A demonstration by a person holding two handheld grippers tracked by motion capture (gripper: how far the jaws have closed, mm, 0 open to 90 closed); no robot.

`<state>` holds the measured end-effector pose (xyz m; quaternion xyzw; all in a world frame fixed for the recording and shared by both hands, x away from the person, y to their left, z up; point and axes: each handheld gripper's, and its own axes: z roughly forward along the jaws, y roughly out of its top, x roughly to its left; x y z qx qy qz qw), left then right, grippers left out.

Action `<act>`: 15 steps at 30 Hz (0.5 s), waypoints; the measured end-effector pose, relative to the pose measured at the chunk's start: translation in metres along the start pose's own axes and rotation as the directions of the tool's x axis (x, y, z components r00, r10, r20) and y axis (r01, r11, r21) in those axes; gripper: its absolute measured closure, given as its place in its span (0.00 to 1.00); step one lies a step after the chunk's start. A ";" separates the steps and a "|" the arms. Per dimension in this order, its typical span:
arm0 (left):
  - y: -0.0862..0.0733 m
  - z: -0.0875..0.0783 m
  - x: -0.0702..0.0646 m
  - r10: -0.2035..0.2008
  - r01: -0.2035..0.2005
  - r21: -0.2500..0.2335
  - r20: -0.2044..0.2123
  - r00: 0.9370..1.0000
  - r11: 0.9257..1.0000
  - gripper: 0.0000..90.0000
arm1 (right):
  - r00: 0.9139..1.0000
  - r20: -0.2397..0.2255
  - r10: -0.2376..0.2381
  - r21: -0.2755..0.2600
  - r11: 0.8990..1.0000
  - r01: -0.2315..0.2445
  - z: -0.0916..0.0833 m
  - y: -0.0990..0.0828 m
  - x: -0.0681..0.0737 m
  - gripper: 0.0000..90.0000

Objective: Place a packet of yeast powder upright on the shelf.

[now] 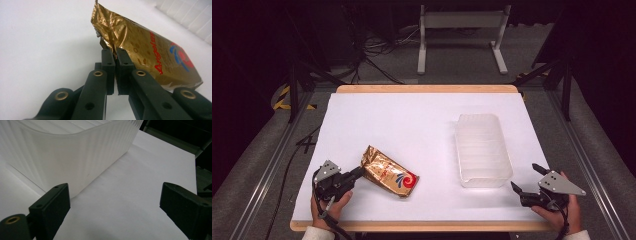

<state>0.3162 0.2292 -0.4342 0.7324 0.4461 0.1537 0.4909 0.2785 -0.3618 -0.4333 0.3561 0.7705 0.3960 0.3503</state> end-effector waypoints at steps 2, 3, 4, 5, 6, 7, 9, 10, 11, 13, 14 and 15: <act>0.005 0.000 0.000 -0.001 0.002 -0.026 0.031 1.000 1.000 0.96 | 1.000 0.003 0.002 0.003 1.000 -0.002 0.000 0.000 0.000 0.11; 0.007 -0.001 0.000 0.001 0.001 -0.042 0.057 0.998 0.999 0.96 | 1.000 0.004 0.002 0.004 1.000 -0.002 0.000 0.000 0.000 0.11; 0.010 -0.002 0.000 0.002 0.002 -0.052 0.078 0.997 0.999 0.96 | 1.000 0.004 0.003 0.005 1.000 -0.003 0.001 -0.001 0.000 0.11; 0.012 -0.003 0.000 0.003 0.003 -0.066 0.093 0.996 0.998 0.96 | 1.000 0.005 0.002 0.007 1.000 -0.002 0.001 -0.001 0.000 0.11; 0.014 -0.004 -0.001 0.000 0.010 -0.083 0.115 0.993 0.996 0.96 | 1.000 0.007 0.000 0.009 1.000 0.000 0.001 -0.001 0.000 0.11; 0.018 -0.005 -0.002 -0.001 0.014 -0.095 0.136 0.991 0.995 0.96 | 1.000 0.007 0.000 0.010 1.000 -0.001 0.001 -0.001 0.000 0.11; 0.024 -0.006 -0.005 0.016 0.001 -0.114 0.153 0.988 0.994 0.97 | 1.000 0.009 -0.001 0.011 1.000 0.001 0.001 -0.001 0.000 0.11; 0.027 -0.006 -0.006 0.019 0.001 -0.121 0.166 0.986 0.993 0.97 | 1.000 0.008 0.001 0.010 1.000 -0.001 0.001 -0.001 0.000 0.11; 0.030 -0.006 -0.009 0.030 -0.007 -0.128 0.173 0.984 0.992 0.97 | 1.000 0.008 0.001 0.011 1.000 -0.001 0.001 -0.001 0.000 0.11; 0.037 -0.006 -0.014 0.039 -0.012 -0.146 0.183 0.982 0.989 0.97 | 1.000 0.010 0.000 0.013 1.000 -0.001 0.000 -0.001 0.000 0.11; 0.041 -0.005 -0.017 0.051 -0.021 -0.159 0.191 0.980 0.987 0.97 | 1.000 0.009 0.001 0.012 1.000 -0.001 0.000 -0.001 0.000 0.11; 0.041 -0.005 -0.017 0.051 -0.021 -0.159 0.191 0.980 0.987 0.97 | 1.000 0.009 0.001 0.012 1.000 -0.001 0.000 -0.001 0.000 0.11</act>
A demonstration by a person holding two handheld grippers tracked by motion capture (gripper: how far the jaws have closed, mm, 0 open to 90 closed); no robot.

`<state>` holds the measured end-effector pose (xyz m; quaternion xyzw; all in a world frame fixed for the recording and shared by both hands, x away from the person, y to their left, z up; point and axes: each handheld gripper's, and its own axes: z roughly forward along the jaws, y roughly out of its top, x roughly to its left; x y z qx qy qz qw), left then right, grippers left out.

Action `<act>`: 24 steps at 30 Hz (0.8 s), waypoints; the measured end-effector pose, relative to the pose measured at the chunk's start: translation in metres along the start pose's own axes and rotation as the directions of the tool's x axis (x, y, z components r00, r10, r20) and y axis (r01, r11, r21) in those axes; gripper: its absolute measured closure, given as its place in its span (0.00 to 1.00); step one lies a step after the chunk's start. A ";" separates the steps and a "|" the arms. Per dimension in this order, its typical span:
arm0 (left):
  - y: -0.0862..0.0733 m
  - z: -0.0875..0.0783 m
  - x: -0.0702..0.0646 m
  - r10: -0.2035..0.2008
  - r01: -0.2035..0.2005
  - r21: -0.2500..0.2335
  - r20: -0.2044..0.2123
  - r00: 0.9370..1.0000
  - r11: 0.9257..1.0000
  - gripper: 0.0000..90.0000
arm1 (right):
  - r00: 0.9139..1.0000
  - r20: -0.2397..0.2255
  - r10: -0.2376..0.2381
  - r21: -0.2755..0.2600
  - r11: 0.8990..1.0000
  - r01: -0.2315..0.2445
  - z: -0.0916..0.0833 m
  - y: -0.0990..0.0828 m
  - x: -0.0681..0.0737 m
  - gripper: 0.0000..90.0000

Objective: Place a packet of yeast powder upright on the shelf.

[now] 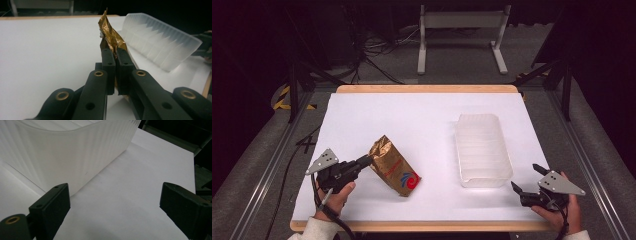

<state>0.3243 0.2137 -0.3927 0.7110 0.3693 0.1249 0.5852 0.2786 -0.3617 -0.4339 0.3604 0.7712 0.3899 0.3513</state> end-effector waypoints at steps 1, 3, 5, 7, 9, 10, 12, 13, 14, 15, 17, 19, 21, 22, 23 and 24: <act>0.006 0.003 -0.003 0.017 -0.017 -0.006 0.008 1.000 1.000 0.97 | 1.000 0.002 -0.003 0.000 1.000 0.003 0.000 0.000 0.000 0.11; 0.015 0.008 -0.008 0.029 -0.028 -0.028 0.034 0.999 0.999 0.98 | 1.000 0.001 -0.002 0.000 1.000 0.002 0.000 0.000 0.000 0.11; 0.021 0.013 -0.012 0.045 -0.043 -0.038 0.045 0.998 0.998 0.98 | 1.000 0.002 0.001 -0.002 1.000 -0.001 -0.001 0.000 -0.001 0.11; 0.027 0.018 -0.016 0.050 -0.047 -0.045 0.059 0.997 0.998 0.98 | 1.000 0.005 0.001 -0.001 1.000 -0.001 -0.001 0.000 -0.001 0.11; 0.032 0.023 -0.018 0.061 -0.058 -0.050 0.065 0.996 0.997 0.98 | 1.000 0.005 0.004 -0.003 1.000 -0.004 -0.001 0.000 -0.001 0.11; 0.035 0.026 -0.019 0.063 -0.059 -0.055 0.075 0.995 0.997 0.98 | 1.000 0.006 0.004 -0.004 1.000 -0.004 -0.001 0.000 -0.001 0.11; 0.041 0.033 -0.021 0.087 -0.083 -0.057 0.072 0.994 0.995 0.98 | 1.000 0.007 0.003 -0.008 1.000 -0.003 -0.002 0.000 -0.001 0.11; 0.042 0.035 -0.021 0.087 -0.082 -0.060 0.079 0.993 0.995 0.98 | 1.000 0.009 0.003 -0.010 1.000 -0.002 -0.002 0.000 -0.001 0.11; 0.044 0.039 -0.022 0.084 -0.078 -0.062 0.090 0.992 0.995 0.98 | 1.000 0.012 0.004 -0.011 1.000 -0.003 -0.002 0.000 -0.001 0.11; 0.046 0.041 -0.022 0.097 -0.091 -0.063 0.091 0.991 0.994 0.98 | 1.000 0.012 0.005 -0.017 1.000 -0.005 -0.003 0.000 -0.001 0.11; 0.050 0.047 -0.025 0.113 -0.106 -0.068 0.101 0.989 0.992 0.98 | 1.000 0.013 0.005 -0.021 1.000 -0.005 -0.004 0.001 -0.001 0.11; 0.054 0.050 -0.026 0.134 -0.128 -0.068 0.105 0.985 0.989 0.98 | 1.000 0.011 0.008 -0.021 1.000 -0.007 -0.004 0.000 -0.001 0.11; 0.057 0.051 -0.027 0.147 -0.141 -0.061 0.106 0.983 0.988 0.98 | 1.000 0.013 0.007 -0.019 1.000 -0.007 -0.004 0.000 -0.001 0.11; 0.059 0.053 -0.028 0.159 -0.152 -0.064 0.124 0.979 0.986 0.98 | 1.000 0.018 0.004 -0.015 1.000 -0.004 -0.004 0.000 0.000 0.11; 0.061 0.054 -0.028 0.167 -0.160 -0.063 0.127 0.978 0.985 0.98 | 1.000 0.018 0.004 -0.016 1.000 -0.003 -0.004 0.000 0.000 0.11; 0.063 0.054 -0.028 0.179 -0.172 -0.060 0.133 0.975 0.983 0.98 | 1.000 0.019 0.003 -0.017 1.000 -0.002 -0.004 0.000 0.000 0.11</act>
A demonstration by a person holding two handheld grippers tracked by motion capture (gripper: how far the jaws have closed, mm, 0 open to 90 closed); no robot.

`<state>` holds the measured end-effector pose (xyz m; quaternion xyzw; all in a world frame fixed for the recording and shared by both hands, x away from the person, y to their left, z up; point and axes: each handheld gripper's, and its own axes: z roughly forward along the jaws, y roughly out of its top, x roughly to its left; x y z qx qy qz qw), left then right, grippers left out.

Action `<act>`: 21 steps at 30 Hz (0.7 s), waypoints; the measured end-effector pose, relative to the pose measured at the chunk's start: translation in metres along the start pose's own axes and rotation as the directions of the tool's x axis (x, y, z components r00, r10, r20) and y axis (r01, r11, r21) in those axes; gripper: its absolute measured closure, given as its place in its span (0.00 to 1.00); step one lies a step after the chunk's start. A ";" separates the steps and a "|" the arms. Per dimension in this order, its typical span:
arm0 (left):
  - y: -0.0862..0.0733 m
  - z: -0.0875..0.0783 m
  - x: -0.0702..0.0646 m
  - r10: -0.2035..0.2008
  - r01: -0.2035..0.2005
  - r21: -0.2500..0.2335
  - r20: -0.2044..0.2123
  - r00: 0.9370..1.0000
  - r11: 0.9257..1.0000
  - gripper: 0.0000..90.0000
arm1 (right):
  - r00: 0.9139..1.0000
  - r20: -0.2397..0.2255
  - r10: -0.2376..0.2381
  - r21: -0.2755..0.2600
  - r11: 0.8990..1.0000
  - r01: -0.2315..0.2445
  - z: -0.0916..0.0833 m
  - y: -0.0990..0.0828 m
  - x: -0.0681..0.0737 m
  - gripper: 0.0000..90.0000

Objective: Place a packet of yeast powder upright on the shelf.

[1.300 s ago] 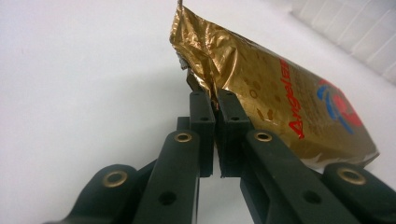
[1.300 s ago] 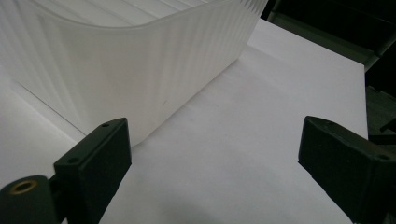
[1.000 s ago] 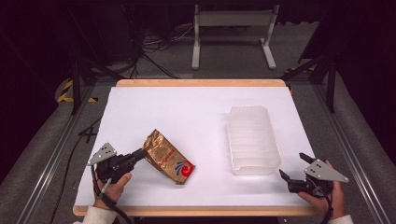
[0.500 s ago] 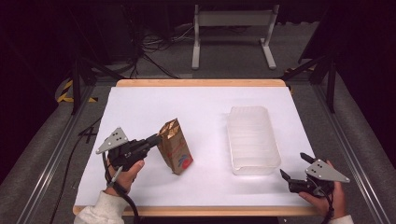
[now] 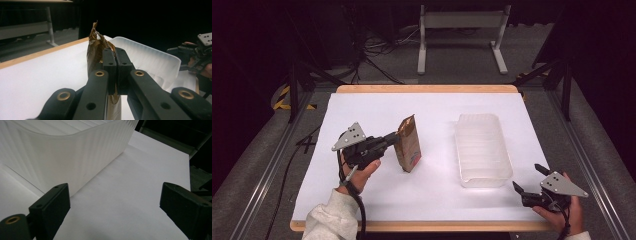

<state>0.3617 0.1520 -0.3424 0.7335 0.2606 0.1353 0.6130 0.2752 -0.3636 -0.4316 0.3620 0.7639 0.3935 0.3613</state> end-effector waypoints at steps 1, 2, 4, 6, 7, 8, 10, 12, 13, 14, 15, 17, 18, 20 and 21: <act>0.002 0.001 0.000 0.005 -0.005 -0.010 0.014 1.000 1.000 0.98 | 1.000 0.000 0.002 0.001 1.000 -0.002 0.000 0.000 0.000 0.11; 0.003 0.002 -0.001 0.005 -0.005 -0.014 0.021 1.000 1.000 0.98 | 1.000 0.000 0.003 0.002 1.000 -0.003 0.000 0.000 0.000 0.11; 0.005 0.003 -0.001 0.009 -0.009 -0.013 0.028 1.000 1.000 0.98 | 1.000 -0.001 0.004 0.002 1.000 -0.004 0.000 0.000 0.000 0.11; 0.010 0.005 -0.001 0.024 -0.023 -0.021 0.054 0.998 1.000 0.98 | 1.000 0.000 0.002 0.005 1.000 -0.002 0.000 0.000 0.000 0.11; 0.012 0.006 -0.001 0.031 -0.029 -0.022 0.060 0.998 0.999 0.98 | 1.000 0.000 0.002 0.005 1.000 -0.002 0.000 0.000 0.000 0.11; 0.015 0.007 -0.002 0.040 -0.039 -0.025 0.067 0.997 0.999 0.98 | 1.000 0.003 0.002 0.006 1.000 -0.002 0.000 0.000 0.000 0.11; 0.019 0.011 -0.003 0.047 -0.045 -0.027 0.095 0.994 0.999 0.98 | 1.000 0.001 0.002 0.005 1.000 -0.002 0.001 -0.001 0.000 0.11; 0.024 0.015 -0.004 0.062 -0.059 -0.026 0.110 0.992 0.998 0.98 | 1.000 0.002 0.002 0.007 1.000 -0.002 0.001 -0.001 0.000 0.11; 0.027 0.018 -0.005 0.066 -0.063 -0.031 0.121 0.990 0.998 0.98 | 1.000 0.002 0.003 0.007 1.000 -0.003 0.001 -0.001 0.000 0.11; 0.030 0.021 -0.006 0.076 -0.073 -0.031 0.133 0.988 0.997 0.98 | 1.000 0.002 0.002 0.007 1.000 -0.002 0.000 -0.001 0.000 0.11; 0.032 0.024 -0.008 0.081 -0.077 -0.028 0.142 0.987 0.997 0.98 | 1.000 0.004 0.001 0.009 1.000 -0.001 0.000 -0.001 0.000 0.11; 0.037 0.028 -0.010 0.104 -0.102 -0.023 0.146 0.984 0.995 0.98 | 1.000 0.009 0.001 0.013 1.000 -0.001 0.001 -0.001 0.000 0.11; 0.040 0.031 -0.011 0.107 -0.105 -0.021 0.159 0.982 0.994 0.99 | 1.000 0.009 0.001 0.013 1.000 -0.001 0.000 -0.001 0.000 0.11; 0.045 0.036 -0.014 0.130 -0.130 -0.013 0.172 0.977 0.991 0.99 | 1.000 0.011 0.002 0.013 1.000 -0.002 0.000 -0.001 0.000 0.11; 0.047 0.037 -0.015 0.131 -0.131 -0.013 0.180 0.975 0.991 0.99 | 1.000 0.011 0.003 0.013 1.000 -0.003 0.000 -0.001 0.000 0.11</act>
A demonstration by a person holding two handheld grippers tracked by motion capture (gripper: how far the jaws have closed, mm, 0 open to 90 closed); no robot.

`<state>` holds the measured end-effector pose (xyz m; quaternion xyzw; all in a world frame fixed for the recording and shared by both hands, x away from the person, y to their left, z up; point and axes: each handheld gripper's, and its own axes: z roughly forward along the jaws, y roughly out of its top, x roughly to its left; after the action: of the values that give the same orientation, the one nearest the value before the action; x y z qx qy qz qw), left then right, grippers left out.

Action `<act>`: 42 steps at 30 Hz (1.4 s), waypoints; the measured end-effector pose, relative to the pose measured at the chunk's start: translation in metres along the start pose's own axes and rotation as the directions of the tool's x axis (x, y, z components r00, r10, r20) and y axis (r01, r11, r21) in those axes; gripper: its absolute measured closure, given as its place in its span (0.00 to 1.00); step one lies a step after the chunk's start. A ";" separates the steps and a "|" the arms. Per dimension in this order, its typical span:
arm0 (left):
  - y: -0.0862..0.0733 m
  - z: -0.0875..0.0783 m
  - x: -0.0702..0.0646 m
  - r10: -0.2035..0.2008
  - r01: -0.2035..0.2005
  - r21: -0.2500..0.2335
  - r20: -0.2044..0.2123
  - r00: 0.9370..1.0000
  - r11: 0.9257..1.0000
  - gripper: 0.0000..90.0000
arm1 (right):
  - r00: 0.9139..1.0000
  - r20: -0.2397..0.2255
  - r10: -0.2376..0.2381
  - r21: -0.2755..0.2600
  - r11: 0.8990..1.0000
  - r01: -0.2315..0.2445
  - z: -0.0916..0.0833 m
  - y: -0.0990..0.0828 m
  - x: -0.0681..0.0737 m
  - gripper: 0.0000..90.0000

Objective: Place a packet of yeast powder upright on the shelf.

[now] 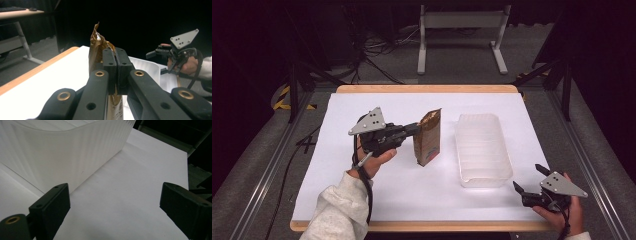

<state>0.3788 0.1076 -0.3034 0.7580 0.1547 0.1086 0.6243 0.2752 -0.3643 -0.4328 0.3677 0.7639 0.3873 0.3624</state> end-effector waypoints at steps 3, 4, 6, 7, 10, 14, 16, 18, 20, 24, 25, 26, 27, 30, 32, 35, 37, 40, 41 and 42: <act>0.008 0.007 0.001 0.009 -0.009 -0.007 0.031 0.999 1.000 0.99 | 1.000 0.000 0.002 -0.001 1.000 -0.002 0.000 0.000 0.000 0.11; 0.010 0.009 0.001 0.009 -0.009 -0.011 0.035 0.999 1.000 0.98 | 1.000 -0.002 0.004 -0.001 1.000 -0.004 0.000 0.000 -0.001 0.11; 0.016 0.015 0.001 0.020 -0.019 -0.018 0.056 0.998 1.000 0.99 | 1.000 -0.003 0.004 0.001 1.000 -0.004 0.000 0.000 0.000 0.11; 0.018 0.018 0.000 0.031 -0.029 -0.023 0.066 0.997 0.999 0.99 | 1.000 -0.004 0.004 0.003 1.000 -0.004 0.000 0.000 0.000 0.11; 0.027 0.029 -0.003 0.054 -0.051 -0.028 0.103 0.993 0.998 0.98 | 1.000 -0.003 0.002 0.005 1.000 -0.002 0.000 -0.001 0.000 0.11; 0.036 0.046 -0.007 0.076 -0.072 -0.029 0.149 0.986 0.997 0.98 | 1.000 0.006 0.004 0.006 1.000 -0.004 0.000 -0.001 -0.001 0.12; 0.039 0.055 -0.009 0.086 -0.083 -0.026 0.169 0.982 0.996 0.99 | 1.000 0.010 0.008 0.004 1.000 -0.008 0.000 -0.001 -0.001 0.12; 0.041 0.064 -0.009 0.085 -0.082 -0.026 0.184 0.979 0.996 0.99 | 1.000 0.004 0.009 0.002 1.000 -0.009 0.000 -0.001 -0.001 0.12; 0.042 0.071 -0.008 0.088 -0.084 -0.031 0.201 0.976 0.996 0.98 | 1.000 0.006 0.007 0.003 1.000 -0.007 0.000 -0.001 -0.001 0.12; 0.046 0.083 -0.008 0.093 -0.089 -0.026 0.220 0.971 0.996 0.99 | 1.000 0.001 0.009 0.007 1.000 -0.009 0.000 -0.001 -0.001 0.12; 0.047 0.086 -0.007 0.093 -0.090 -0.026 0.233 0.968 0.996 0.98 | 1.000 0.001 0.009 0.007 1.000 -0.009 0.000 -0.001 -0.001 0.12; 0.047 0.086 -0.007 0.093 -0.090 -0.026 0.233 0.968 0.996 0.99 | 1.000 0.001 0.009 0.007 1.000 -0.009 0.000 -0.001 -0.001 0.12; 0.048 0.090 -0.007 0.102 -0.100 -0.020 0.241 0.965 0.995 0.99 | 1.000 0.000 0.010 0.006 1.000 -0.010 0.000 -0.001 -0.001 0.12; 0.049 0.100 -0.006 0.112 -0.112 -0.014 0.266 0.958 0.994 0.99 | 1.000 0.000 0.007 0.004 1.000 -0.007 0.000 -0.001 -0.002 0.12; 0.050 0.105 -0.004 0.113 -0.118 0.001 0.268 0.957 0.993 0.98 | 1.000 -0.002 0.007 0.006 1.000 -0.007 0.000 -0.001 -0.001 0.12; 0.050 0.115 0.001 0.115 -0.123 0.009 0.283 0.952 0.992 0.98 | 1.000 -0.005 0.007 0.006 1.000 -0.007 0.000 -0.001 -0.001 0.12; 0.051 0.121 0.004 0.116 -0.124 0.008 0.293 0.949 0.992 0.98 | 1.000 -0.005 0.006 0.006 1.000 -0.006 0.000 -0.001 -0.001 0.12; 0.054 0.128 0.006 0.121 -0.130 0.008 0.309 0.943 0.992 0.98 | 1.000 -0.006 0.008 0.006 1.000 -0.008 -0.001 -0.002 -0.002 0.12; 0.054 0.128 0.006 0.121 -0.130 0.008 0.309 0.943 0.992 0.98 | 1.000 -0.006 0.008 0.006 1.000 -0.008 -0.001 -0.002 -0.002 0.12; 0.056 0.131 0.006 0.127 -0.135 0.005 0.315 0.941 0.991 0.98 | 1.000 -0.006 0.009 0.005 1.000 -0.009 -0.001 -0.002 -0.002 0.12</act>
<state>0.4367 -0.0198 -0.2745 0.7824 0.0041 0.0259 0.6222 0.2749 -0.3672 -0.4340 0.3709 0.7644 0.3879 0.3574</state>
